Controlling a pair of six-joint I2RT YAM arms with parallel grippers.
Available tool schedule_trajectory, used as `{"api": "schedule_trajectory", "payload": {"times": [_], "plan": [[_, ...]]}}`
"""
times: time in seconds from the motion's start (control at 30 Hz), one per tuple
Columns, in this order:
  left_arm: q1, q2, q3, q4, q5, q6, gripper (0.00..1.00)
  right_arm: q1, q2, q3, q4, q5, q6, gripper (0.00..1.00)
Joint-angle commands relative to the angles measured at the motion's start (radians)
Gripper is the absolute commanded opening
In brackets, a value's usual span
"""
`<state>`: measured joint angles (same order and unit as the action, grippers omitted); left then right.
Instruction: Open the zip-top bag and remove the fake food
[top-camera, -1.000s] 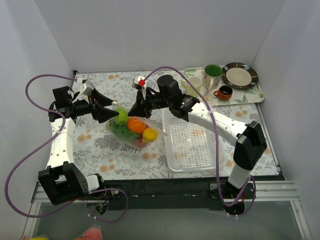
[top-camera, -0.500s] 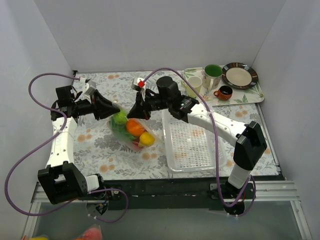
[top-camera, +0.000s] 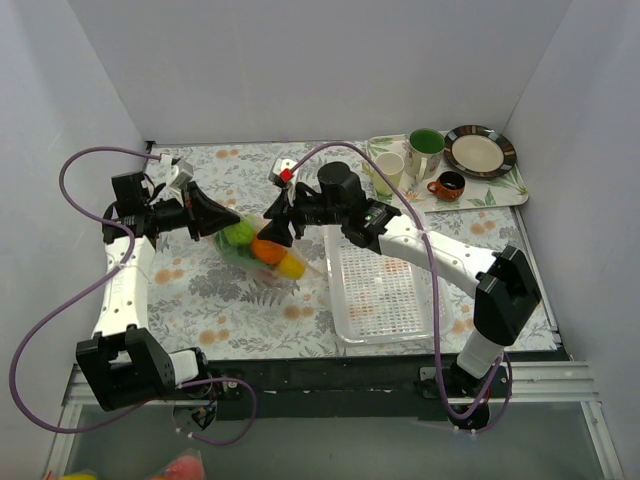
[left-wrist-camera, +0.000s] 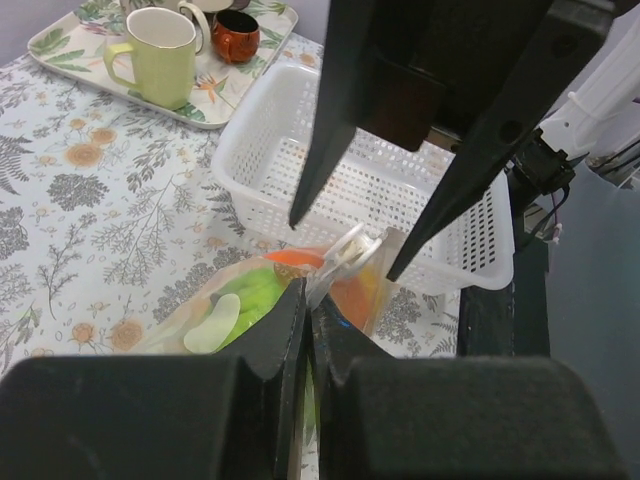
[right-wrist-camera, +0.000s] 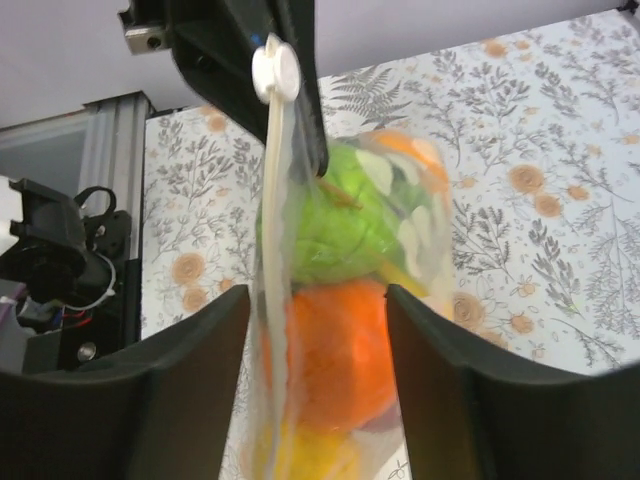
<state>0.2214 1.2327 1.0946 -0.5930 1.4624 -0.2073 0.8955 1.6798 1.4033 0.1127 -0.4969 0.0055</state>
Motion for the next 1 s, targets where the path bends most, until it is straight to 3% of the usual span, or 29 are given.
{"api": "schedule_trajectory", "payload": {"times": [0.0,0.13,0.63,0.8,0.97], "plan": [[0.004,-0.07,-0.039,0.051,0.329,-0.043,0.0,0.011,-0.02,0.104,0.056,0.055,-0.042,0.73],[0.004,-0.087,-0.055,0.05,0.329,-0.052,0.0,0.028,0.04,0.209,0.012,0.08,-0.085,0.79],[0.004,-0.127,-0.108,0.047,0.288,-0.026,0.03,0.059,0.098,0.27,-0.045,-0.022,-0.11,0.69],[0.004,-0.124,-0.111,0.047,0.28,-0.021,0.03,0.059,0.104,0.293,-0.057,-0.032,-0.108,0.51],[0.003,-0.118,-0.111,0.048,0.269,-0.015,0.03,0.06,0.107,0.303,-0.067,-0.038,-0.104,0.41]]}}
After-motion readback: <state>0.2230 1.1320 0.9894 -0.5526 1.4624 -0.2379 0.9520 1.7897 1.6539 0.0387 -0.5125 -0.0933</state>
